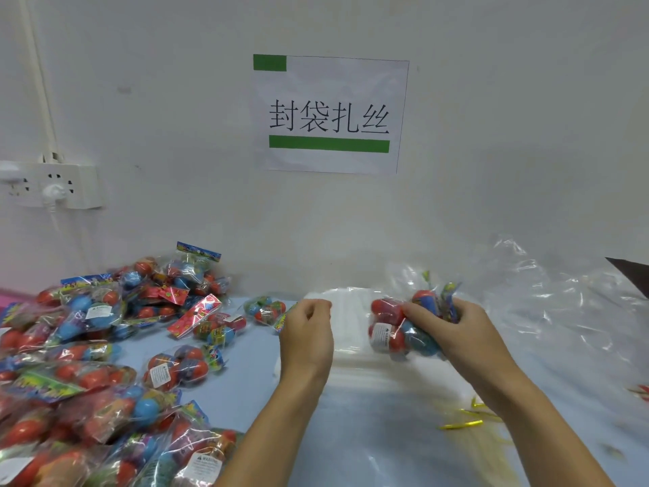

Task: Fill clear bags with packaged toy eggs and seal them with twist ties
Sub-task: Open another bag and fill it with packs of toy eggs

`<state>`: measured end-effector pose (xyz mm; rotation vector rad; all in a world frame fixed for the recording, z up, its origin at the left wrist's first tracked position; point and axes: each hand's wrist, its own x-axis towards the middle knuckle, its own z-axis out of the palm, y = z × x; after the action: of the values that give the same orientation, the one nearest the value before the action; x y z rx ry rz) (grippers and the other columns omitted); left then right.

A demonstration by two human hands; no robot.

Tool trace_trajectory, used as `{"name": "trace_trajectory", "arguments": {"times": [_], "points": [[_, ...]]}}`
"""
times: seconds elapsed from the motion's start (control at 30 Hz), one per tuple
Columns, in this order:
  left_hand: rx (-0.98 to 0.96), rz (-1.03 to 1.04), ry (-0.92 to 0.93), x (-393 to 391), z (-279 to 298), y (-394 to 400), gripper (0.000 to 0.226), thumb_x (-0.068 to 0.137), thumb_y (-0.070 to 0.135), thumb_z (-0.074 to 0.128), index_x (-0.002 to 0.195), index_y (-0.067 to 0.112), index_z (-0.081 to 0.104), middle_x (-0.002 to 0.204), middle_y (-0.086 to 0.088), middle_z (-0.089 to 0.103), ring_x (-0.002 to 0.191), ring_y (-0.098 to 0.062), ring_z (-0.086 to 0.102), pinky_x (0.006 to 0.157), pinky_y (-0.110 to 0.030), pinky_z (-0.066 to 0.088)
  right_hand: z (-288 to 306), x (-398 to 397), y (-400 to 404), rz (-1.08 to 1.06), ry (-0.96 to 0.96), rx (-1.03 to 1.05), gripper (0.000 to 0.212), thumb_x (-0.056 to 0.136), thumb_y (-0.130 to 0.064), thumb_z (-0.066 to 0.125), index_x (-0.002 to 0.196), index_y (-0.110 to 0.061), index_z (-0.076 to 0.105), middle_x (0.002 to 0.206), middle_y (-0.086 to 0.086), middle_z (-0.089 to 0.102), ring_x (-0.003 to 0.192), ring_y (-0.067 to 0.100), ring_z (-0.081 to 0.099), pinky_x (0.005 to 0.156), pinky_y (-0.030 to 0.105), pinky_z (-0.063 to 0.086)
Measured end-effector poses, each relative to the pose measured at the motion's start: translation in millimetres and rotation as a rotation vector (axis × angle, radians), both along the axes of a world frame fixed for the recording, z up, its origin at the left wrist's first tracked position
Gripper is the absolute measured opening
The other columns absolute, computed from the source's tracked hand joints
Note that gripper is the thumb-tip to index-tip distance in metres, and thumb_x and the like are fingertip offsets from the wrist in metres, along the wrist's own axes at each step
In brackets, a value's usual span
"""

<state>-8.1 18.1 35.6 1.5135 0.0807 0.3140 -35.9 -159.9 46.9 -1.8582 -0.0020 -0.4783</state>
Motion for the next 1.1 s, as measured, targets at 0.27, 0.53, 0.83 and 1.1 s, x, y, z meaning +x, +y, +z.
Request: {"name": "trace_trajectory", "arguments": {"times": [0.27,0.53,0.83,1.1], "points": [[-0.203,-0.275,0.116,12,-5,21,0.088,0.062,0.055,0.084,0.137,0.033,0.042,0.130,0.006,0.055,0.114,-0.021,0.063,0.093,-0.044,0.052,10,-15,-15,0.657,0.145,0.256,0.034,0.063,-0.035,0.082,0.090,-0.014,0.078,0.095,0.017,0.071,0.090,0.028,0.070,0.074,0.032,0.059],[0.247,0.138,-0.117,19,-17,22,0.010,0.089,0.029,0.070,0.087,0.020,0.065,0.097,0.001,0.066,0.093,-0.024,0.063,0.076,-0.036,0.053,5,-8,-18,0.236,0.060,0.043,0.036,0.073,-0.037,0.087,0.085,-0.006,0.072,0.079,0.014,0.072,0.073,0.018,0.066,0.074,0.038,0.047],[0.492,0.347,-0.165,9,-12,22,0.022,0.090,0.037,0.066,0.108,0.030,0.055,0.100,0.005,0.061,0.086,-0.018,0.057,0.068,-0.031,0.044,11,-9,-14,0.400,-0.079,0.472,0.015,0.073,-0.024,0.084,0.085,-0.018,0.078,0.092,0.011,0.073,0.086,0.020,0.071,0.073,0.028,0.059],[0.479,0.160,-0.133,10,-15,15,0.021,0.090,0.035,0.067,0.088,0.024,0.049,0.093,0.004,0.058,0.081,-0.031,0.066,0.071,-0.046,0.057,11,-19,4,0.607,0.010,0.301,0.042,0.069,-0.017,0.085,0.110,-0.017,0.074,0.110,0.016,0.075,0.101,0.028,0.073,0.078,0.029,0.058]]}}
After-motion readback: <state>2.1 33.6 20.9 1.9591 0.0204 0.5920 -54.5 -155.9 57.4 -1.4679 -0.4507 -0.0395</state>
